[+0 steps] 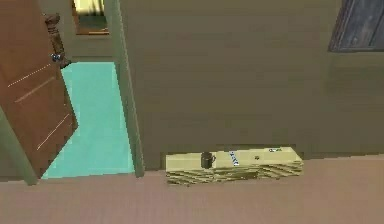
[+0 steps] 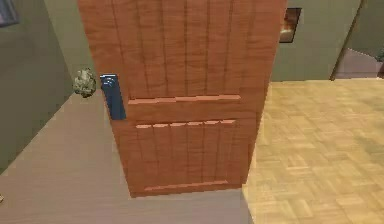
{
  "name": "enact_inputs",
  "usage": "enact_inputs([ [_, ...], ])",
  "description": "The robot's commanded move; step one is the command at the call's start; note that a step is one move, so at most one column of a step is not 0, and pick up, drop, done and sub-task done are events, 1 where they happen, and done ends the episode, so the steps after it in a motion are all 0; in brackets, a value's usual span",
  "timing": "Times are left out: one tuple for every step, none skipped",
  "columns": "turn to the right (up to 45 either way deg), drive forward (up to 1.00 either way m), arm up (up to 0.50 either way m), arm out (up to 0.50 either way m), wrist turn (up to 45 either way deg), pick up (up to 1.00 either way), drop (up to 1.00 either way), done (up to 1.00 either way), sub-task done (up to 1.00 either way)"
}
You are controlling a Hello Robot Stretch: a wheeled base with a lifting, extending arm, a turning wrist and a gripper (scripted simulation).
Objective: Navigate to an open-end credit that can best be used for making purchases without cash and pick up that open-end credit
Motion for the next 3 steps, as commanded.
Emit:
enact_inputs([
  [-24.0,0.0,0.0,0.0,0.0,0.0,0.0,0.0,0.0],
  [0.0,0.1,0.0,0.0,0.0,0.0,0.0,0.0,0.0],
  [15.0,0.0,0.0,0.0,0.0,0.0,0.0,0.0,0.0],
])
